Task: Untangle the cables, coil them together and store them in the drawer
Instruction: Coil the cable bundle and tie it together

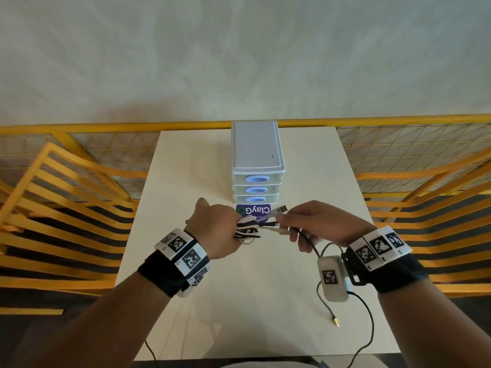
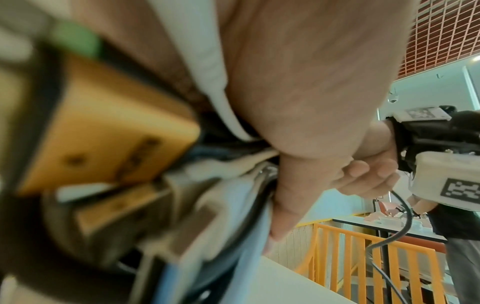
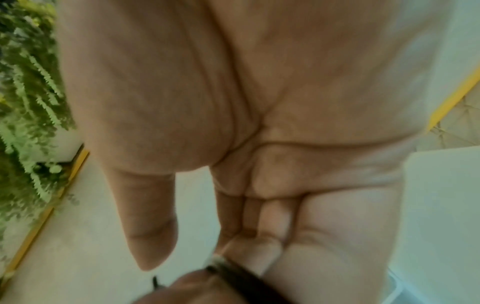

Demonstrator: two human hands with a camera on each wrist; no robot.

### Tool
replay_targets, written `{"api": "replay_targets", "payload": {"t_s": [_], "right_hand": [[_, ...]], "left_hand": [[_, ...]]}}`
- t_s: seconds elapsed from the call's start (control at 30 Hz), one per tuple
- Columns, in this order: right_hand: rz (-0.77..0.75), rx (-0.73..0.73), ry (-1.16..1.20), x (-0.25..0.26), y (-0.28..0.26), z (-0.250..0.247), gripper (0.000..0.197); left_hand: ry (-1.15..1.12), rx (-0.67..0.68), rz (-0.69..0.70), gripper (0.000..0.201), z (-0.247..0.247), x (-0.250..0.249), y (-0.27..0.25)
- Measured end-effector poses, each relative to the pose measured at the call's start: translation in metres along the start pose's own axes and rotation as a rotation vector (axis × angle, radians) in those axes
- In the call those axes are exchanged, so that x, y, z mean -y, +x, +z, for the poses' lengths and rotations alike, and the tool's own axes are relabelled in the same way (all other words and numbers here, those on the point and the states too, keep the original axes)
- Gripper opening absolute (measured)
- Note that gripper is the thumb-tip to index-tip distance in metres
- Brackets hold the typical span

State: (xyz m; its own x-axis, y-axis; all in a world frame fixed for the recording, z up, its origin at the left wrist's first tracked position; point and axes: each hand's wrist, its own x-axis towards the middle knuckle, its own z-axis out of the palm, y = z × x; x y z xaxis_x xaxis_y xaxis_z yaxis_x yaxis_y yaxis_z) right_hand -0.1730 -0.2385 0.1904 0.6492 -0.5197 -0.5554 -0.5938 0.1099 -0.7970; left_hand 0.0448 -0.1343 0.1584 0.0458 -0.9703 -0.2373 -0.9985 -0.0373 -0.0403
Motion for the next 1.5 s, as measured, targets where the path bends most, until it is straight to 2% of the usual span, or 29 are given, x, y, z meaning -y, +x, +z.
{"api": "replay_targets", "payload": {"t_s": [0.1, 0.2, 0.27, 0.37, 0.43, 0.57, 0.67, 0.73, 0.83, 0.93, 1.03, 1.13, 1.23, 1.4, 1.5], "right_hand": [[-0.048, -0.072, 0.075, 0.004, 0.001, -0.001, 0.023], [-0.073, -0.134, -0.003, 0.005, 0.003, -0.007, 0.014], [-0.038, -0.115, -0.192, 0.003, 0.003, -0.010, 0.022], [0.058, -0.076, -0.478, -0.003, 0.004, -0.012, 0.046], [0.061, -0.095, -0.398, -0.007, 0.007, -0.010, 0.049], [0.039, -0.160, -0.105, -0.006, 0.015, 0.005, 0.049], [0.054, -0.118, 0.173, -0.003, 0.018, 0.020, 0.035], [0.049, -0.096, 0.262, -0.002, 0.019, 0.023, 0.025], [0.026, -0.119, 0.300, -0.005, 0.021, 0.025, 0.023], [0.058, -0.164, 0.313, -0.005, 0.026, 0.034, 0.032], [0.084, -0.106, 0.237, -0.005, 0.031, 0.052, 0.040], [0.015, -0.064, 0.225, -0.010, 0.038, 0.067, 0.041], [-0.080, -0.081, 0.359, -0.014, 0.044, 0.068, 0.049], [-0.231, -0.192, 0.427, -0.017, 0.044, 0.069, 0.030], [-0.224, -0.272, 0.435, -0.021, 0.047, 0.069, 0.045]], "left_hand": [[0.006, -0.028, -0.061, 0.031, 0.003, -0.004, 0.001], [0.033, -0.049, -0.100, 0.027, 0.001, -0.009, 0.001], [0.065, -0.058, -0.115, 0.026, 0.001, -0.009, -0.001], [0.101, -0.064, -0.131, 0.027, 0.005, -0.010, -0.003], [0.085, -0.039, -0.115, 0.026, 0.008, -0.013, -0.003], [-0.050, 0.042, -0.065, 0.009, 0.018, -0.018, 0.000], [-0.157, 0.056, -0.135, 0.012, 0.031, -0.017, 0.002], [-0.183, 0.048, -0.182, 0.016, 0.036, -0.014, 0.003], [-0.247, 0.019, -0.238, 0.017, 0.040, -0.009, 0.004], [-0.290, -0.022, -0.274, 0.019, 0.038, -0.008, 0.004], [-0.352, -0.075, -0.254, 0.015, 0.032, -0.017, 0.004], [-0.472, -0.109, -0.235, 0.012, 0.026, -0.026, 0.003], [-0.510, -0.158, -0.200, 0.013, 0.018, -0.030, 0.000], [-0.487, -0.179, -0.140, 0.019, 0.000, -0.026, -0.001], [-0.452, -0.140, -0.146, 0.028, -0.002, -0.023, 0.003]]}}
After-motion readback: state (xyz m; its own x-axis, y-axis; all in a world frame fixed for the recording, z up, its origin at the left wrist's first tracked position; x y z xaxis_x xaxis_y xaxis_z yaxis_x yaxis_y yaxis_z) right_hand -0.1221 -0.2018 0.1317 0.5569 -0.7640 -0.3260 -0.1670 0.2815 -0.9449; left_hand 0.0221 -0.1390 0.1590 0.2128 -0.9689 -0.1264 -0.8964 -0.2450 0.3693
